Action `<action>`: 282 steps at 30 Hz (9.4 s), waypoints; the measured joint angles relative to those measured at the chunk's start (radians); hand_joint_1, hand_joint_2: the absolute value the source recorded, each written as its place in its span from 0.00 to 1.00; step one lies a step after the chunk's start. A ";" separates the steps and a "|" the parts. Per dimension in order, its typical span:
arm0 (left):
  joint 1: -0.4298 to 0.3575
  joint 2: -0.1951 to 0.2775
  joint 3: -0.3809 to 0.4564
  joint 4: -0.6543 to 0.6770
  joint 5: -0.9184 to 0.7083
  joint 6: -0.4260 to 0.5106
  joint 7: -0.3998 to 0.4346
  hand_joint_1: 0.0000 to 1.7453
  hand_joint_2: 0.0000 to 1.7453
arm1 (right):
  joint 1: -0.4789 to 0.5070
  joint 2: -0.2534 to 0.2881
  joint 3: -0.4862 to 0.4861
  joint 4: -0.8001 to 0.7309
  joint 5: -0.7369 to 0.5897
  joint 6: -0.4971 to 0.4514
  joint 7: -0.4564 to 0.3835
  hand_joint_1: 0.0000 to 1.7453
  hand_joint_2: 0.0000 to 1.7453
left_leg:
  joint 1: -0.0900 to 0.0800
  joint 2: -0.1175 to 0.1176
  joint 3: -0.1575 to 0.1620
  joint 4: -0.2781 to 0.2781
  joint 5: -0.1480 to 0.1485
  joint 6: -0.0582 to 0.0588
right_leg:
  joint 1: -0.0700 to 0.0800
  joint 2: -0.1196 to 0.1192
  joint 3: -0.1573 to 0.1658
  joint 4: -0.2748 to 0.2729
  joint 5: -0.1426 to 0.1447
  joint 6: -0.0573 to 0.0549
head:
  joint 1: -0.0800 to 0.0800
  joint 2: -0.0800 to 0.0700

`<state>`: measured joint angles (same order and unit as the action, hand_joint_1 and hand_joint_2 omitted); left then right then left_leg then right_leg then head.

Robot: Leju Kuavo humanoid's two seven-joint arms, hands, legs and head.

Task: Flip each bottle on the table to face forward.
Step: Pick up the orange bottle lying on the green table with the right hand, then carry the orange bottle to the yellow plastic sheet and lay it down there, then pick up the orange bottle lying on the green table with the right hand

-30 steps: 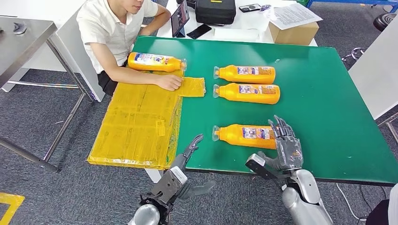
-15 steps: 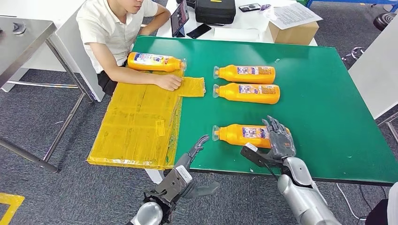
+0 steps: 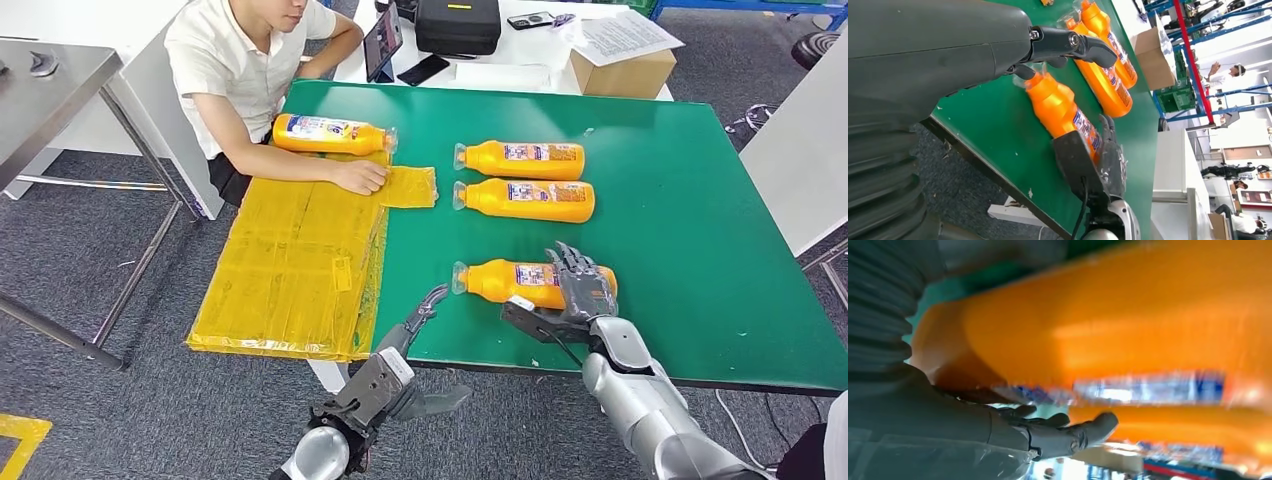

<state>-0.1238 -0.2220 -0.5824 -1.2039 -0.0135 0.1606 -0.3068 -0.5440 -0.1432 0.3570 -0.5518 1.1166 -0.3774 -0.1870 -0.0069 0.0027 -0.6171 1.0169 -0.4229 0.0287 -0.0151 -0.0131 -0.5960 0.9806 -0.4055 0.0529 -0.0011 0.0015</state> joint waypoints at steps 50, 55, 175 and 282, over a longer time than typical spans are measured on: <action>0.013 -0.030 0.112 0.071 0.531 0.119 -0.084 0.00 1.00 | 0.291 0.153 0.074 -0.545 -0.689 0.206 -0.270 1.00 1.00 | 0.002 0.004 -0.003 0.000 -0.001 -0.004 | 0.002 0.005 -0.003 0.001 -0.001 -0.001 | 0.000 0.000; 0.036 -0.027 0.075 -0.042 0.496 0.102 -0.062 0.00 1.00 | 0.319 0.172 0.132 -0.516 -0.688 0.218 -0.285 1.00 1.00 | 0.002 0.004 -0.004 0.000 -0.001 -0.004 | 0.002 0.004 -0.004 0.000 -0.001 -0.001 | 0.000 0.000; -0.597 0.028 0.350 0.760 -1.023 0.009 0.153 0.02 1.00 | 0.338 0.291 0.436 -0.862 -0.748 -0.316 -0.511 0.00 0.00 | 0.002 0.004 -0.006 0.000 0.001 -0.004 | 0.001 0.004 -0.007 0.002 0.000 -0.001 | 0.001 0.000; 0.155 0.044 0.174 -0.287 0.137 0.118 -0.145 0.00 1.00 | 0.201 0.055 -0.186 -0.283 -0.261 -0.204 -0.303 0.00 1.00 | 0.001 0.004 -0.006 0.000 -0.001 -0.001 | 0.001 0.003 -0.006 0.000 0.000 0.000 | 0.000 0.000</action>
<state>0.0312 -0.1776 -0.4084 -1.4908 0.1238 0.2782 -0.4520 -0.3426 -0.0885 0.1707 -0.8349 0.8553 -0.5818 -0.4904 -0.0062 0.0066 -0.6235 1.0167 -0.4236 0.0273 -0.0145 -0.0097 -0.6024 0.9805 -0.4056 0.0527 -0.0010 0.0015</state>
